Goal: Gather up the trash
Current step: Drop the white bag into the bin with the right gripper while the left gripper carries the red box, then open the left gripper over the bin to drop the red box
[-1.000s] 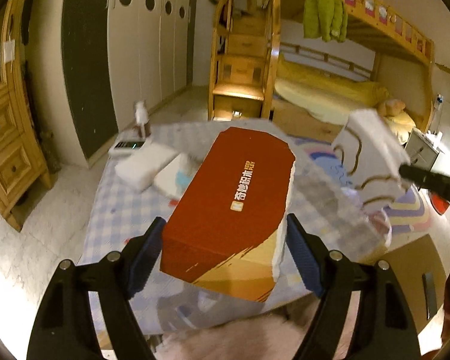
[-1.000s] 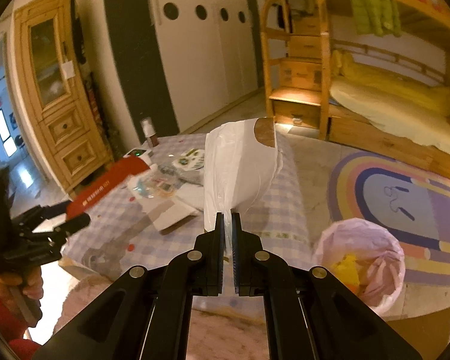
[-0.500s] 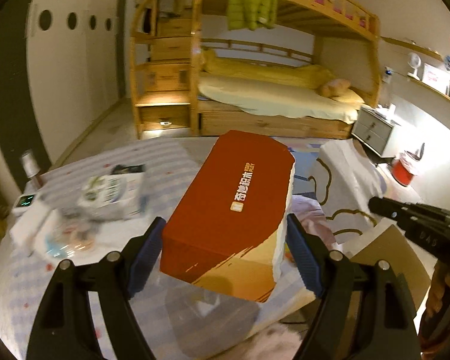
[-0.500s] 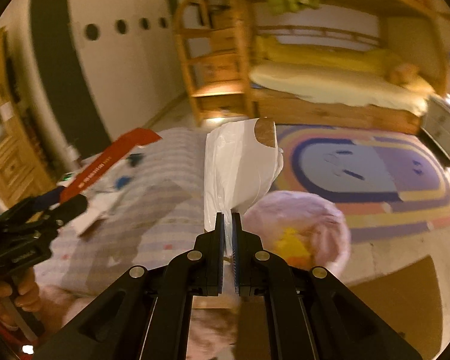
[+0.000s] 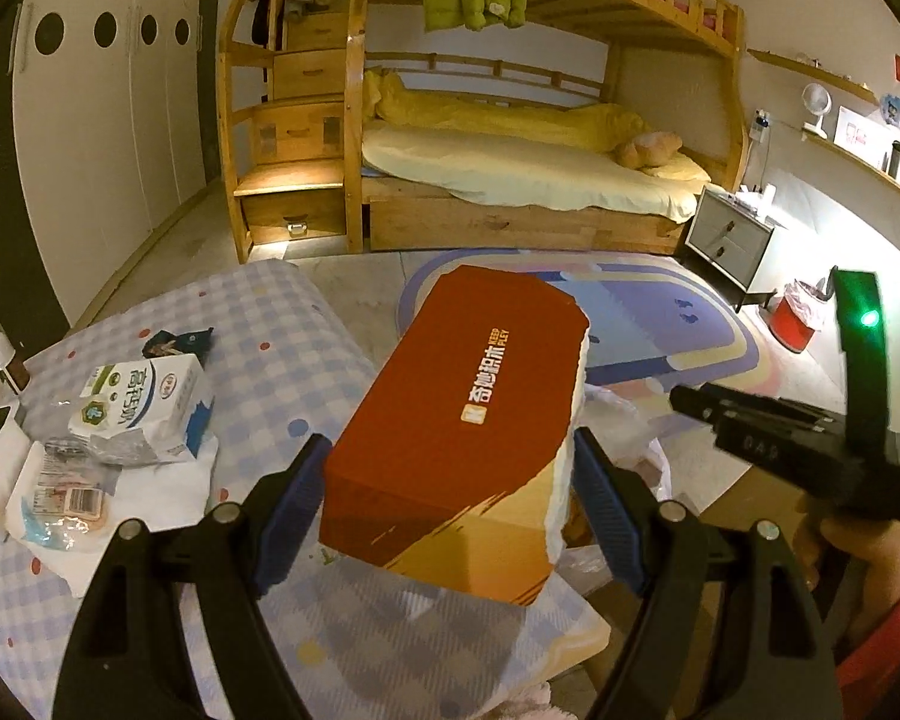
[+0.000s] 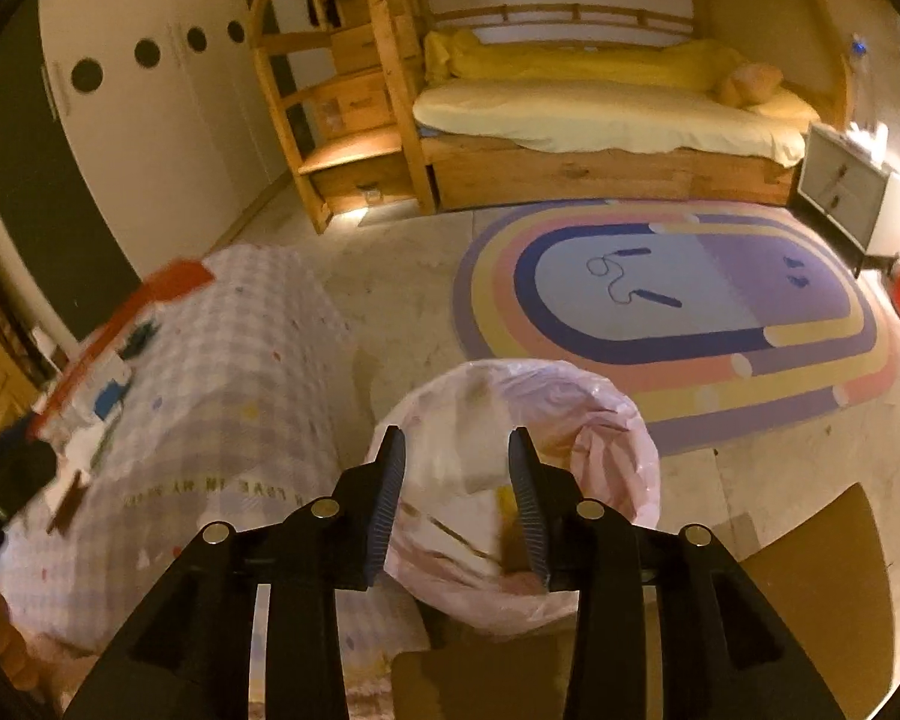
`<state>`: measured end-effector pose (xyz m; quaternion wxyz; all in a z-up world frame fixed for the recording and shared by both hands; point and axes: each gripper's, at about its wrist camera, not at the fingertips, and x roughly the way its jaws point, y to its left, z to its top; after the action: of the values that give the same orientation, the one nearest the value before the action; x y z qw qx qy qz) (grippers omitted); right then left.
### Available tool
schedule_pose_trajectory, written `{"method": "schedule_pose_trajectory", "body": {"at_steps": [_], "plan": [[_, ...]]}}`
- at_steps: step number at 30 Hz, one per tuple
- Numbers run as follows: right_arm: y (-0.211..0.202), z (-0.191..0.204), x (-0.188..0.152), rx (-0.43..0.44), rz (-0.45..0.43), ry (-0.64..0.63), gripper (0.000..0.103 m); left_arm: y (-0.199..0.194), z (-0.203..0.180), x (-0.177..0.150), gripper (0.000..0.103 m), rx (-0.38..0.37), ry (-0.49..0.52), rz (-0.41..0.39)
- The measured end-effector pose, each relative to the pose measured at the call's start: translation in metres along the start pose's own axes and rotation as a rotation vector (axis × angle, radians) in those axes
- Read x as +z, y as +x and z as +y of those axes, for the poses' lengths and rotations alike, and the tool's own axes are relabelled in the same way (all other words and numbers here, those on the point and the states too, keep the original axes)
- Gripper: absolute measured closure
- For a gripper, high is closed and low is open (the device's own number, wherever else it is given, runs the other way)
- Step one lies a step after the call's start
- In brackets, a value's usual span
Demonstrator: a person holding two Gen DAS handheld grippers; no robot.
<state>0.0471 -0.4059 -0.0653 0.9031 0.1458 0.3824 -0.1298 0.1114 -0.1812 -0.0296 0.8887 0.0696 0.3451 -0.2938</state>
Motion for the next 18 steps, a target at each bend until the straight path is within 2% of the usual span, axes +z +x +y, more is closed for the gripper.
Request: {"method": "schedule_pose_trajectory", "body": {"at_steps": [6, 12, 18], "plan": [[-0.022, -0.003, -0.01, 0.025, -0.021, 0.0, 0.065, 0.008, -0.009, -0.004, 0.025, -0.007, 0.016, 0.029], [-0.044, -0.012, -0.013, 0.04, -0.055, 0.024, 0.065, 0.022, -0.037, -0.003, 0.025, -0.025, 0.065, 0.055], [-0.059, -0.029, -0.009, 0.032, -0.087, 0.065, 0.065, 0.053, -0.072, 0.002, 0.025, -0.042, 0.123, 0.088]]}}
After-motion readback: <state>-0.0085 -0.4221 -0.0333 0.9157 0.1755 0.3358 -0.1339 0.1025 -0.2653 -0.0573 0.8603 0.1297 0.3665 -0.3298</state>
